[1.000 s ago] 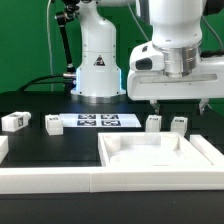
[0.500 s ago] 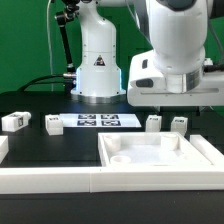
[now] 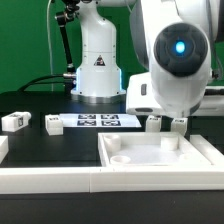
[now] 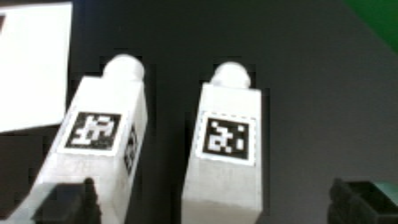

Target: Assemble square table

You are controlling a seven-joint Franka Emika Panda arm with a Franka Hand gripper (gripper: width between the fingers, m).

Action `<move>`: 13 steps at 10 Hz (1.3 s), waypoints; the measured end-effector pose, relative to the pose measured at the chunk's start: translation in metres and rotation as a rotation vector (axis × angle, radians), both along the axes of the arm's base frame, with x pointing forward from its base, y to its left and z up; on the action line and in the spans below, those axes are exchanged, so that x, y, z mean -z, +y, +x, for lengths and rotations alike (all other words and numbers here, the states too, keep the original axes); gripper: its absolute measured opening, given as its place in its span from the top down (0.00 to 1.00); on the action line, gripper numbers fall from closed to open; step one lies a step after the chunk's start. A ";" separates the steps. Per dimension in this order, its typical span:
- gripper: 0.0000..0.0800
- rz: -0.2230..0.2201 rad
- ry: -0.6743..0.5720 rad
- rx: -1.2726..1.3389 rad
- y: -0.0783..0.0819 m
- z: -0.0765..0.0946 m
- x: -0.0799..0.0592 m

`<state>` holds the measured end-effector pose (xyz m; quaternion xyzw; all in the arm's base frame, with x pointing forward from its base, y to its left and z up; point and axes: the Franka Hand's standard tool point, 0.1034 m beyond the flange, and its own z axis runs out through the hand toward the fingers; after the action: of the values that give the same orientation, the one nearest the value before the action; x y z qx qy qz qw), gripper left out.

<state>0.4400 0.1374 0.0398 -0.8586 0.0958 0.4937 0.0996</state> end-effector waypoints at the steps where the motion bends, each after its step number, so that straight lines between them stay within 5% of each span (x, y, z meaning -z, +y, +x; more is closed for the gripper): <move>1: 0.19 0.015 0.047 -0.010 0.001 0.001 0.003; 13: 0.19 0.002 0.008 -0.037 0.024 -0.017 0.031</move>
Offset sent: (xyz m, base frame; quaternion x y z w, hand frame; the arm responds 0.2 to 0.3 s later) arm -0.0116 0.0063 -0.0001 -0.0079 0.0111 0.0002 0.9999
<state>0.4233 0.1619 0.0088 -0.8580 0.0796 0.4992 0.0911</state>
